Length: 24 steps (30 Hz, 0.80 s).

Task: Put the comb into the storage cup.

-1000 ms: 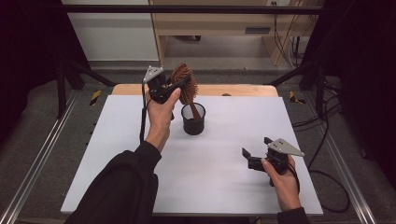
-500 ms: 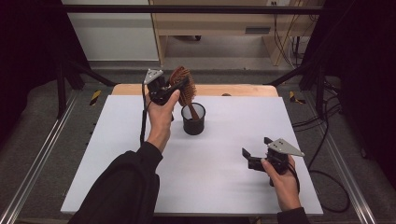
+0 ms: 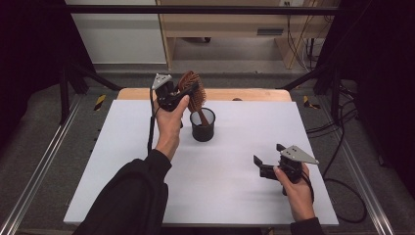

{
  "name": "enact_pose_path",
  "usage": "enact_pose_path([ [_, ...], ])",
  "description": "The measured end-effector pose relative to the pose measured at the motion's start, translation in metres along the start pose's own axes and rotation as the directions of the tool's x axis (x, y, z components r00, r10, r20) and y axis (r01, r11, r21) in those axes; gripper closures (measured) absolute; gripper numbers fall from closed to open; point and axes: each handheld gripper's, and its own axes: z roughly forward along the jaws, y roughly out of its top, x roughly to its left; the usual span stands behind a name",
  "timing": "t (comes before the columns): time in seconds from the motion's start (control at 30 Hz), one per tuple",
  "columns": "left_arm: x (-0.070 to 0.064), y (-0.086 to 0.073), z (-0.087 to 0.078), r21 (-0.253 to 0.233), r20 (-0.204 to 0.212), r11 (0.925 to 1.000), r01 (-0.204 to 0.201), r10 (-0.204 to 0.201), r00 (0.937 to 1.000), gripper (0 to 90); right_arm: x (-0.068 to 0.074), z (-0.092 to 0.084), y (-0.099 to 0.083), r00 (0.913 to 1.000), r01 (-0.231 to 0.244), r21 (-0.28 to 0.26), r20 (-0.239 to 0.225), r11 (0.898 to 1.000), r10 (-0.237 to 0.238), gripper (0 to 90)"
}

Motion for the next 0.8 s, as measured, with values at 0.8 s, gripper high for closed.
enact_pose_path([
  [0.8,-0.005,-0.012,0.006,0.027,0.012,0.9995,-0.015,0.014,0.9998,50.1,-0.001,0.001,-0.001,1.0,0.005,0.007,-0.008,1.0,-0.005,3.9],
])
